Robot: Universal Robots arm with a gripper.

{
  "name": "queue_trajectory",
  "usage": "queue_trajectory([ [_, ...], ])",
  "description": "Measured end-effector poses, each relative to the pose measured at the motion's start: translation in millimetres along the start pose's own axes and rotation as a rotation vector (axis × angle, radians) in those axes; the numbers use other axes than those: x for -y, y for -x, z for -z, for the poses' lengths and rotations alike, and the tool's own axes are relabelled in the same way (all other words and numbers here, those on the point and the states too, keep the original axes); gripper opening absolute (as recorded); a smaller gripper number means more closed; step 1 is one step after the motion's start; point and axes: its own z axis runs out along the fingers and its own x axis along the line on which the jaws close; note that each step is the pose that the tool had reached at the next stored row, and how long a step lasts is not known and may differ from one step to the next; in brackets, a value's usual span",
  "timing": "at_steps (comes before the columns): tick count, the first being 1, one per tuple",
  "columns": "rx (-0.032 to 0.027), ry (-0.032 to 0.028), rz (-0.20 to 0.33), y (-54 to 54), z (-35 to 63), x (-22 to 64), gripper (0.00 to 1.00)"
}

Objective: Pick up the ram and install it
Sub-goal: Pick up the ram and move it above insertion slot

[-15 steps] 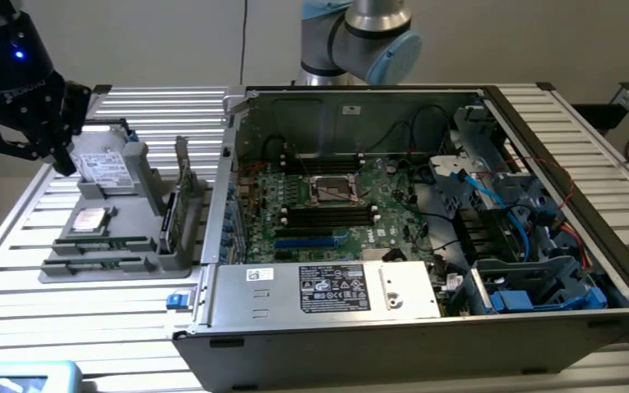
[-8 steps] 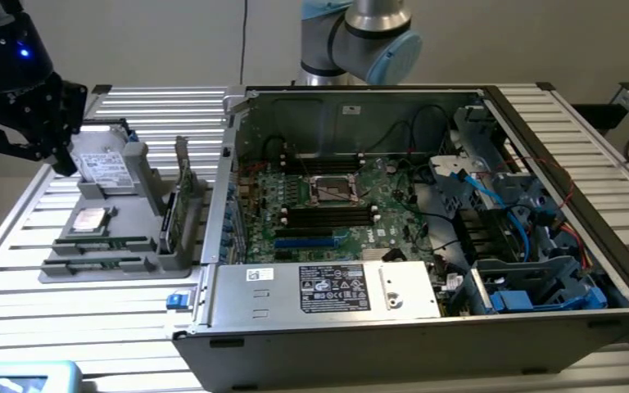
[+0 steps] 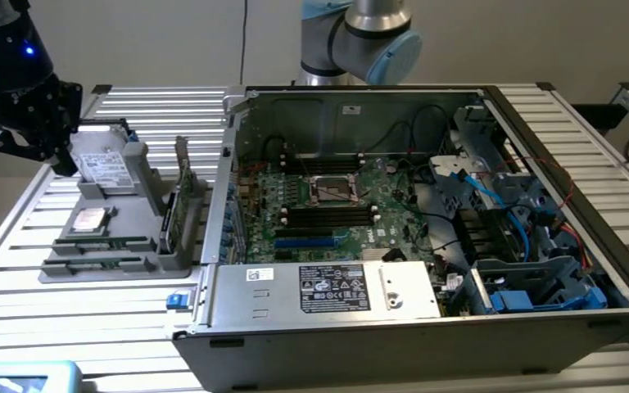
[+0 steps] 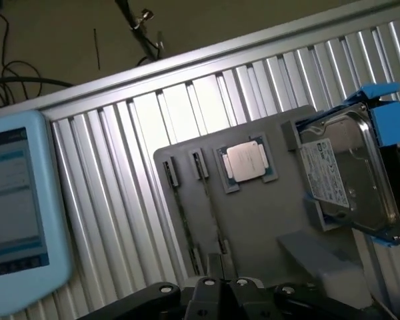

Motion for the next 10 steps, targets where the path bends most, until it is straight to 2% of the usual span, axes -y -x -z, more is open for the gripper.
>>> queue_trajectory([
  [10, -0.0048, -0.0059, 0.182, 0.0, -0.1, 0.0, 0.11],
])
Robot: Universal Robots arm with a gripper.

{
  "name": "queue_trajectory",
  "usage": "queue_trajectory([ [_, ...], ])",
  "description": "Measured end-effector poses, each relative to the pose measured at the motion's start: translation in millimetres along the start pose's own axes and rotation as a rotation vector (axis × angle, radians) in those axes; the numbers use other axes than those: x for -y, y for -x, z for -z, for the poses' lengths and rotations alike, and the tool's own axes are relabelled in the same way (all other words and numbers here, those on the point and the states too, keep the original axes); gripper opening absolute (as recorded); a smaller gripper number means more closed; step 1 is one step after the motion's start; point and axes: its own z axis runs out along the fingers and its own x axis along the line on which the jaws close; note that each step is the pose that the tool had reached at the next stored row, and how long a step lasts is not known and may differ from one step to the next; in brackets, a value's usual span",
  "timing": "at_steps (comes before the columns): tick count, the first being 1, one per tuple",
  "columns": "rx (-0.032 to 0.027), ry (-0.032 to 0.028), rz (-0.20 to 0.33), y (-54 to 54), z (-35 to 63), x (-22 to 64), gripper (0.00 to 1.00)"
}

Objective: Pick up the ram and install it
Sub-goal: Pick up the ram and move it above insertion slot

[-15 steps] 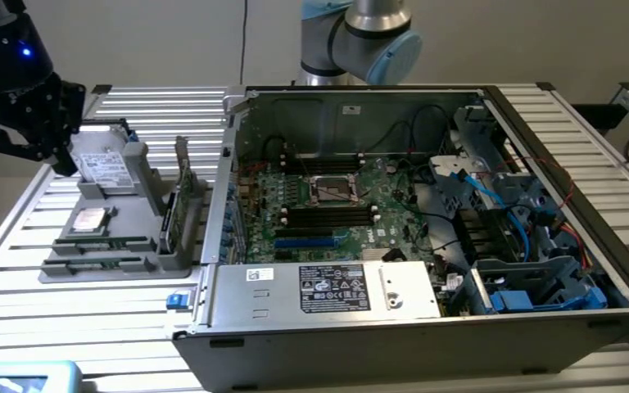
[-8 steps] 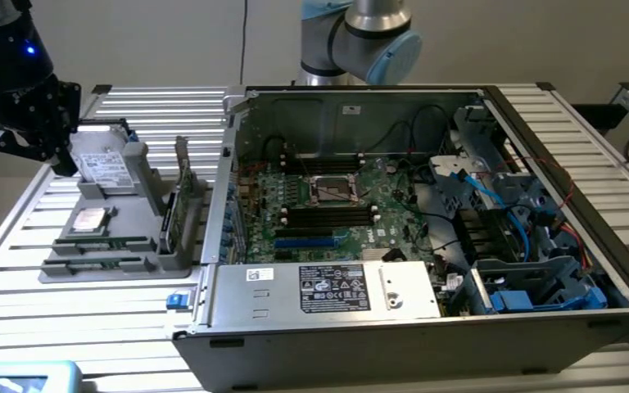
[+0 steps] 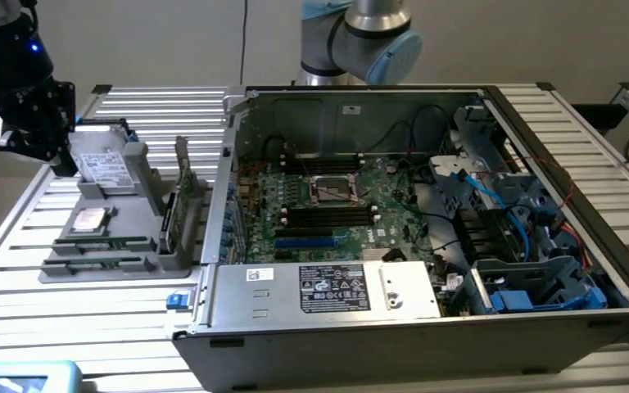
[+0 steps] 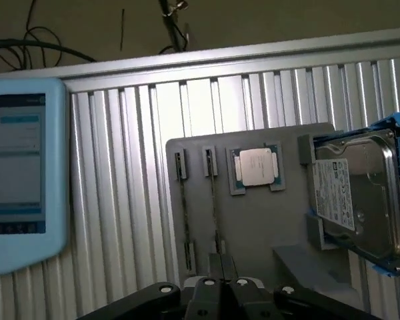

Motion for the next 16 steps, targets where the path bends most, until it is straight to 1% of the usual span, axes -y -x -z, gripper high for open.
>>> queue_trajectory([
  [3, -0.0010, -0.0018, 0.045, 0.0, -0.1, 0.0, 0.11],
  [5, -0.0015, -0.0030, 0.064, 0.0, -0.1, 0.1, 0.11],
  [13, -0.0016, -0.0031, 0.068, 0.0, 0.0, 0.0, 0.12],
  [15, -0.0016, -0.0031, 0.068, 0.0, 0.0, 0.0, 0.24],
  [16, -0.0017, -0.0030, 0.068, -0.3, -0.1, 0.0, 0.24],
])
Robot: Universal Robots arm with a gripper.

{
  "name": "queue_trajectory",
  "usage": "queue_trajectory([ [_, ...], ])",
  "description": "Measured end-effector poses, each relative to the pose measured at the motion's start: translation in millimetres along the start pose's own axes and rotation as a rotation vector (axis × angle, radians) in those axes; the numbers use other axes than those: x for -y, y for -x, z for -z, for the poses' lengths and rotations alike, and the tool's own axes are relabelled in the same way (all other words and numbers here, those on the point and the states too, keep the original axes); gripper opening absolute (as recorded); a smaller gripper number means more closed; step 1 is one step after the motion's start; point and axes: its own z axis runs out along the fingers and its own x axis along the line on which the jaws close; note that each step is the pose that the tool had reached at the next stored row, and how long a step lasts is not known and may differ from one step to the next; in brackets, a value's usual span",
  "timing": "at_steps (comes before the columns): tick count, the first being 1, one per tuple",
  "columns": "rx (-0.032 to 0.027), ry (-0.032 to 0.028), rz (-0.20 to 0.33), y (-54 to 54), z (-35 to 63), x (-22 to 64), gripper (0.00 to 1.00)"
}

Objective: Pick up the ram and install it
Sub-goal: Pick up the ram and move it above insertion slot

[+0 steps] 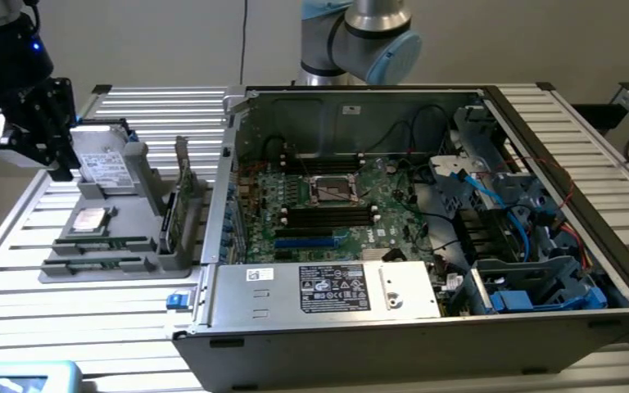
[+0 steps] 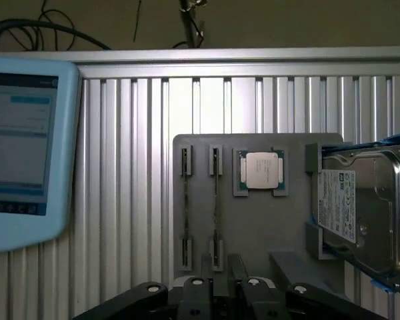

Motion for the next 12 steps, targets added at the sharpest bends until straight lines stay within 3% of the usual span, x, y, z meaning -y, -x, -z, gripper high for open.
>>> queue_trajectory([
  [1, 0.0001, -0.0002, 0.000, -0.2, -0.8, 0.0, 0.24],
  [2, 0.0000, -0.0001, 0.000, -0.5, -2.5, 0.1, 0.31],
  [6, 0.0002, -0.0002, 0.001, -2.5, -9.8, 0.0, 0.31],
  [12, 0.0001, -0.0002, 0.002, -18.4, -21.2, 0.0, 0.31],
])
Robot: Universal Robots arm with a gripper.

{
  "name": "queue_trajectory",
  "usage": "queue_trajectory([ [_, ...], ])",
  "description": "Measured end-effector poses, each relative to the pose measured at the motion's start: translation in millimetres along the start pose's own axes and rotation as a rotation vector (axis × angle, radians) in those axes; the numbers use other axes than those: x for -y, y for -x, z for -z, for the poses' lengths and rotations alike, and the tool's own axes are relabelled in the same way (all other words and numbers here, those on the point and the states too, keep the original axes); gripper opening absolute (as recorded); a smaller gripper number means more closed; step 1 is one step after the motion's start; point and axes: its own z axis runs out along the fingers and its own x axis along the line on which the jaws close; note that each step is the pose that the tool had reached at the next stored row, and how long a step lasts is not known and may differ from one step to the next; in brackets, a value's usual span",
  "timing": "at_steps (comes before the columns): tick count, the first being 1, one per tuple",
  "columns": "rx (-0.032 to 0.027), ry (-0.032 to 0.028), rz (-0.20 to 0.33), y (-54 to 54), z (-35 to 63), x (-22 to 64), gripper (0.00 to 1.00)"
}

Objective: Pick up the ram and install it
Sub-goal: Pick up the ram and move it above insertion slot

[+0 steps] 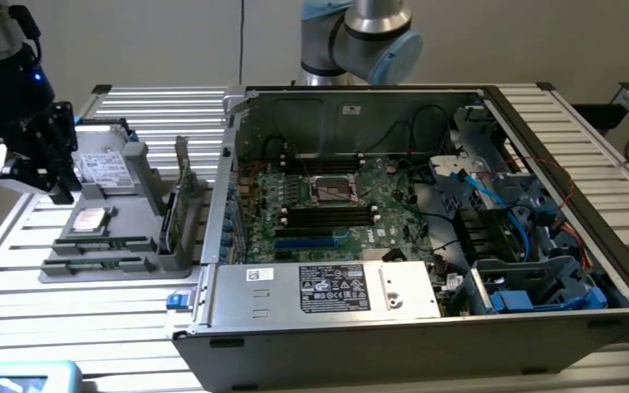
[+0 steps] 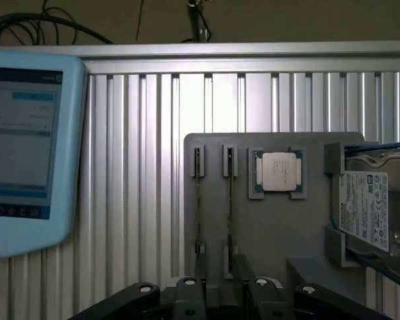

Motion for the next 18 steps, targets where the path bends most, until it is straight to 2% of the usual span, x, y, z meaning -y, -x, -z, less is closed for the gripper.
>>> queue_trajectory([
  [4, -0.0001, 0.0000, 0.001, -4.5, -7.5, 0.3, 0.31],
  [18, -0.0003, -0.0003, 0.012, -7.6, -33.0, 1.1, 0.31],
])
